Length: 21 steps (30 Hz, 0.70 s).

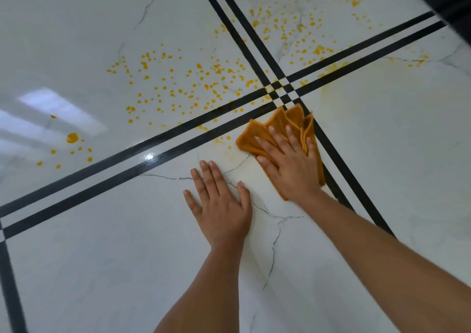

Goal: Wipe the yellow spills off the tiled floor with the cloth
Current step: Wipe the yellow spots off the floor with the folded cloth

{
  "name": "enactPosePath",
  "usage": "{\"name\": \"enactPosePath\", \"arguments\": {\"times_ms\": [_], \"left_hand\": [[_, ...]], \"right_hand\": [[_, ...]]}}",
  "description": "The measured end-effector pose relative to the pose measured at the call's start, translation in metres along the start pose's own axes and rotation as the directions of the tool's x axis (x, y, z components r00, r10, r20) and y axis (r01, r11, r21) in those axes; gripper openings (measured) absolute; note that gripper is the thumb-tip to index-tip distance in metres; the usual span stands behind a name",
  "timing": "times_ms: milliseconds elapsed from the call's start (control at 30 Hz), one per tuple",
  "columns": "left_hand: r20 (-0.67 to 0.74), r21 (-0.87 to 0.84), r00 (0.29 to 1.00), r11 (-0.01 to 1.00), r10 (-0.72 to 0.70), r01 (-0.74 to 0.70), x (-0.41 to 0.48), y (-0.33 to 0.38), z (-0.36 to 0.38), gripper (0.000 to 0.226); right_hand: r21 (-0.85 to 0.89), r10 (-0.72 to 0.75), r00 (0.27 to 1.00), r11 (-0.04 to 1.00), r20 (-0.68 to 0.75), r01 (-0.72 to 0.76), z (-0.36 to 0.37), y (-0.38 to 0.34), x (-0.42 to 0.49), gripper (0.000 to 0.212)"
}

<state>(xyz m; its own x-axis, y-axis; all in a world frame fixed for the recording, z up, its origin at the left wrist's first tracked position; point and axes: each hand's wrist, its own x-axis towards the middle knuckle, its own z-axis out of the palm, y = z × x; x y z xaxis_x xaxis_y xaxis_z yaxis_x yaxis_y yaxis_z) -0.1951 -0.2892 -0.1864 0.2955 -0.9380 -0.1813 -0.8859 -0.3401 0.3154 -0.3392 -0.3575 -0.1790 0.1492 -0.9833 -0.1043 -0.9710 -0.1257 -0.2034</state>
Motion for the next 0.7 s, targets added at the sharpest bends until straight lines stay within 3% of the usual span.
{"name": "enactPosePath", "arguments": {"times_ms": [33,133,167,200,267,300,367,400,500,567,700], "left_hand": [[-0.004,0.001,1.0,1.0,0.0,0.0,-0.001,0.0,0.0,0.069],[-0.015,0.0,1.0,1.0,0.013,-0.013,-0.002,0.0,0.0,0.069],[-0.017,0.002,1.0,1.0,0.011,-0.011,-0.001,-0.001,0.001,0.069],[-0.019,0.007,1.0,1.0,0.008,-0.008,0.0,-0.001,0.001,0.069],[-0.017,0.012,1.0,1.0,0.007,-0.007,0.0,0.0,0.001,0.07],[-0.015,0.01,1.0,1.0,0.007,-0.007,-0.001,0.0,0.001,0.07],[-0.01,0.015,1.0,1.0,0.011,-0.01,-0.001,0.001,0.0,0.07],[-0.003,0.02,1.0,1.0,0.012,-0.012,-0.001,-0.001,0.0,0.07],[0.01,0.032,1.0,0.999,0.001,-0.002,0.0,-0.003,0.0,0.072],[0.014,0.035,1.0,0.999,0.005,-0.006,0.0,-0.001,0.0,0.072],[-0.02,0.023,0.999,0.999,0.033,-0.032,-0.005,0.001,-0.001,0.076]], "right_hand": [[-0.022,-0.008,1.0,1.0,-0.004,0.008,0.004,-0.009,-0.009,0.053],[-0.1,-0.31,0.946,0.943,0.097,0.319,0.001,0.011,-0.013,0.053],[-0.109,-0.254,0.961,0.958,0.106,0.266,-0.002,0.017,-0.004,0.055],[-0.091,-0.094,0.994,0.991,0.061,0.099,-0.005,0.016,0.006,0.055],[-0.04,0.204,0.979,0.978,-0.02,-0.205,-0.002,0.0,0.015,0.056],[-0.046,0.179,0.984,0.983,-0.013,-0.179,-0.001,-0.008,0.013,0.056],[-0.095,-0.083,0.994,0.991,0.075,0.09,0.001,0.0,0.003,0.056],[-0.102,-0.143,0.983,0.983,0.114,0.155,-0.003,0.01,0.001,0.056],[-0.084,0.011,0.995,0.996,0.104,-0.002,-0.013,0.03,0.001,0.062],[0.029,0.024,0.995,0.999,0.098,-0.027,-0.02,0.031,-0.002,0.061],[0.29,0.254,0.962,0.932,-0.101,-0.216,-0.049,0.082,-0.017,0.05]]}}
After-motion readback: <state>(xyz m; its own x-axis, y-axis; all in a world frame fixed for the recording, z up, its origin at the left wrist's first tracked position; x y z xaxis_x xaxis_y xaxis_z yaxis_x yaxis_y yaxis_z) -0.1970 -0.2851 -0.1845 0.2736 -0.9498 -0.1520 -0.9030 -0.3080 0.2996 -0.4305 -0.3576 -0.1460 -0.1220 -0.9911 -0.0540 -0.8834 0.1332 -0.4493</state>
